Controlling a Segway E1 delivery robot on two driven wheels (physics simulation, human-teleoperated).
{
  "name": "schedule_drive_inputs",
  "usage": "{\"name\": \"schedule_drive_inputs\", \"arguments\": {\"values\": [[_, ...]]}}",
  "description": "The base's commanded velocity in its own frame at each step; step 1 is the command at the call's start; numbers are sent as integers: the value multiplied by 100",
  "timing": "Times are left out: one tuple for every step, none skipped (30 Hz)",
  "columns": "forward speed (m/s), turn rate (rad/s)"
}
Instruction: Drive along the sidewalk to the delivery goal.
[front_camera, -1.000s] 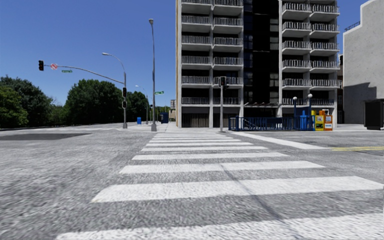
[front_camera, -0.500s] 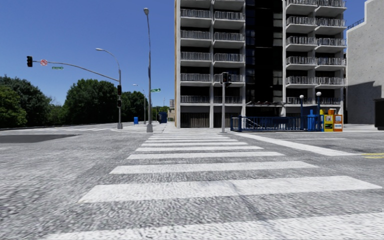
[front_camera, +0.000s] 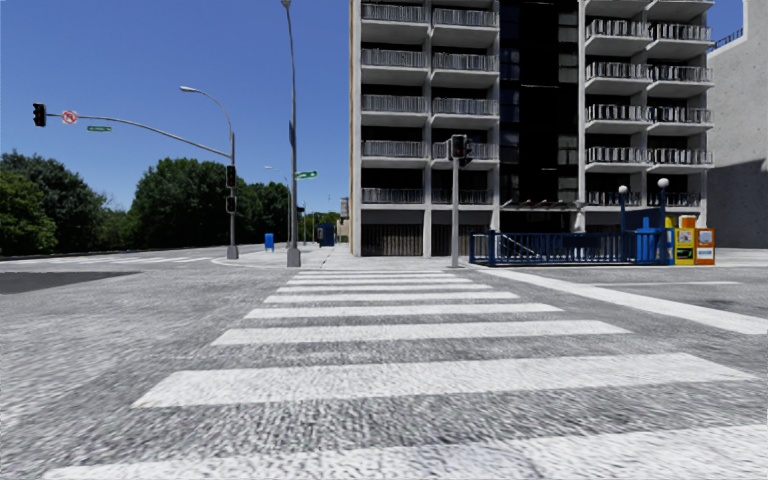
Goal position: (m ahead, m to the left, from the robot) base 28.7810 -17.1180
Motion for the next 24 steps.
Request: {"name": "schedule_drive_inputs", "arguments": {"values": [[200,0],[200,0],[200,0],[200,0],[200,0],[200,0],[200,0],[200,0],[200,0],[200,0],[200,0],[200,0],[200,0],[200,0],[200,0],[200,0],[200,0],[200,0],[200,0],[200,0],[200,0],[200,0],[200,0],[200,0]]}}
